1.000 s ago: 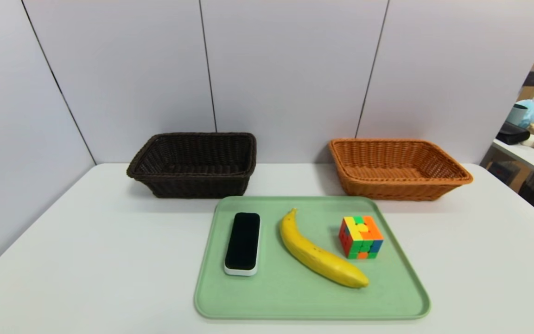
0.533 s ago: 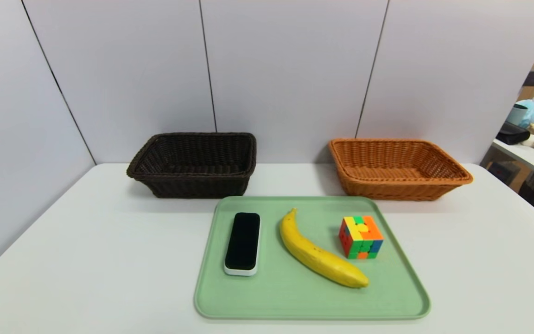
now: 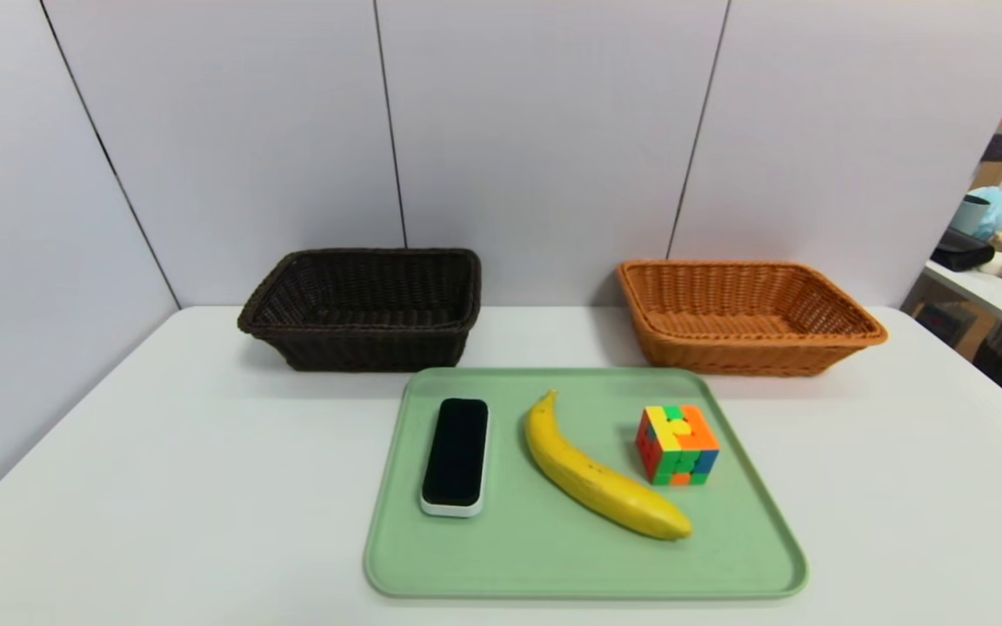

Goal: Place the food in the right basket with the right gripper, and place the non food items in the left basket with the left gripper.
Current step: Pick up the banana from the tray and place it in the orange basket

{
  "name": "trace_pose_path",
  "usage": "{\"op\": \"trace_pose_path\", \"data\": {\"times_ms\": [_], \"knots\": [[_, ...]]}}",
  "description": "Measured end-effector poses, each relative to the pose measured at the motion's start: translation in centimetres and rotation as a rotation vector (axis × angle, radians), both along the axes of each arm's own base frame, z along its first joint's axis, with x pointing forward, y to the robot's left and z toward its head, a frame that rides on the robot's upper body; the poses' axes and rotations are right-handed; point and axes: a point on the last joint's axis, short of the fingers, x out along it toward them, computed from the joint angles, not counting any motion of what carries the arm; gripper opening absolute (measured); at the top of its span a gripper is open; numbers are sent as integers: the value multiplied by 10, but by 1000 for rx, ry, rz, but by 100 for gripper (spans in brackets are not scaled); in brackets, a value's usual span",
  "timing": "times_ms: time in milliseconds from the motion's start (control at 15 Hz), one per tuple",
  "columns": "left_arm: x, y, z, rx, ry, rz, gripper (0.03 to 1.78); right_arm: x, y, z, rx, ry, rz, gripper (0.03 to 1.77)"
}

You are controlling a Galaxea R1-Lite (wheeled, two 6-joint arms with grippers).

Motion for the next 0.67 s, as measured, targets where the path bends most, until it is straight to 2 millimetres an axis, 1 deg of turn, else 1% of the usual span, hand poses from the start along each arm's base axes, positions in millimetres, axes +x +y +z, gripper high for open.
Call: {"op": "trace_pose_path", "data": {"times_ms": [667], "knots": [[0,0,0,2,1,-2,169,0,0,0,0,1,0,170]]}}
